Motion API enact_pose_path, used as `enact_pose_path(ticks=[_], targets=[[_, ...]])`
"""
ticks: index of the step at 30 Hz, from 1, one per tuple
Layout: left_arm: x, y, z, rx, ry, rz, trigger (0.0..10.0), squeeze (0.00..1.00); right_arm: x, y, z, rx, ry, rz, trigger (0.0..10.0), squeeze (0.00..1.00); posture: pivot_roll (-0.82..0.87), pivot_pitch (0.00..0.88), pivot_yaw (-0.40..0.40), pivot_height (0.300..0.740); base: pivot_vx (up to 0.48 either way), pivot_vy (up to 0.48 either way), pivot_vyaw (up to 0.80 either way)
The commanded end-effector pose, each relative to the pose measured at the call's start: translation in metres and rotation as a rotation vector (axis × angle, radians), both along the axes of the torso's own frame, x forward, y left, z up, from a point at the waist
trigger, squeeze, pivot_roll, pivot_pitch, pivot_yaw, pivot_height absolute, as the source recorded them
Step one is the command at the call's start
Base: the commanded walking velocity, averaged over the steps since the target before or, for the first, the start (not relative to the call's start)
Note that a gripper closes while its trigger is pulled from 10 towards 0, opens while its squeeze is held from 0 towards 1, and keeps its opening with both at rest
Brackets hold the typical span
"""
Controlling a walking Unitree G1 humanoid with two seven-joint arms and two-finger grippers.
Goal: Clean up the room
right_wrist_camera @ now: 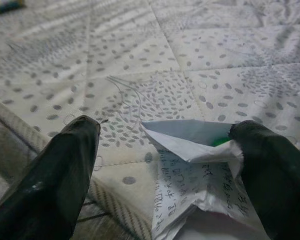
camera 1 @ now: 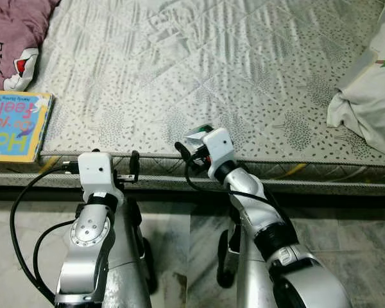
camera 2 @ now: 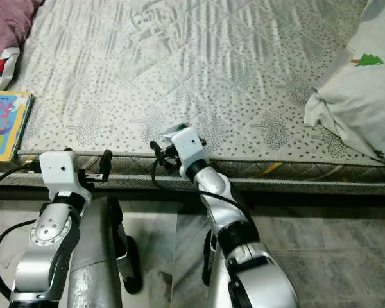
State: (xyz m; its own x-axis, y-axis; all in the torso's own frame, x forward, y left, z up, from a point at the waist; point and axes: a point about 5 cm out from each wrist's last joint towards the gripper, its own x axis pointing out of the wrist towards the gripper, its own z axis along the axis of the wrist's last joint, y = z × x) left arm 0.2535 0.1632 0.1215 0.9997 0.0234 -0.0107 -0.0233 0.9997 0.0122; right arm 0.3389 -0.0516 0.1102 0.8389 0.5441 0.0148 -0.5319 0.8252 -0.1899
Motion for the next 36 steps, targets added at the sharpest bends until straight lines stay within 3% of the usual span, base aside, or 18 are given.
enact_pose_path(ticks=[1, 8, 9, 10, 12, 23, 36], targets=[[-0.007, 0.007, -0.003, 0.018, 0.024, 0.034, 10.0, 0.0, -0.002, 0.005, -0.009, -0.026, 0.018, 0.001, 10.0, 0.0, 0.15, 0.361, -0.021, 0.538, 0.0, 0.0, 0.0], [-0.016, 0.008, -0.006, 0.018, 0.039, 0.057, 10.0, 0.0, 0.004, 0.001, -0.023, -0.166, 0.062, -0.075, 10.0, 0.0, 0.16, 0.373, -0.04, 0.538, 0.0, 0.0, 0.0], [-0.016, 0.008, -0.006, 0.017, 0.04, 0.058, 10.0, 0.0, 0.004, 0.0, -0.026, -0.184, 0.069, -0.084, 6.5, 0.0, 0.16, 0.373, -0.04, 0.538, 0.0, 0.0, 0.0], [-0.016, 0.007, -0.006, 0.017, 0.04, 0.059, 10.0, 0.0, 0.004, -0.003, -0.029, -0.211, 0.082, -0.096, 0.1, 0.0, 0.16, 0.372, -0.041, 0.538, 0.0, 0.0, 0.0], [-0.016, 0.007, -0.006, 0.018, 0.041, 0.06, 10.0, 0.0, 0.005, -0.008, -0.034, -0.246, 0.101, -0.12, 0.0, 0.0, 0.16, 0.373, -0.04, 0.538, 0.0, 0.0, 0.0], [-0.006, 0.002, -0.006, 0.011, 0.031, 0.044, 10.0, 0.0, 0.008, -0.028, -0.04, -0.239, 0.146, -0.218, 0.0, 0.0, 0.13, 0.341, -0.037, 0.538, 0.0, 0.0, 0.0], [0.009, -0.003, -0.006, 0.004, 0.011, 0.013, 10.0, 0.0, 0.011, -0.035, -0.04, -0.196, 0.179, -0.271, 0.0, 0.0, 0.1, 0.276, -0.015, 0.538, 0.0, 0.0, 0.0]])
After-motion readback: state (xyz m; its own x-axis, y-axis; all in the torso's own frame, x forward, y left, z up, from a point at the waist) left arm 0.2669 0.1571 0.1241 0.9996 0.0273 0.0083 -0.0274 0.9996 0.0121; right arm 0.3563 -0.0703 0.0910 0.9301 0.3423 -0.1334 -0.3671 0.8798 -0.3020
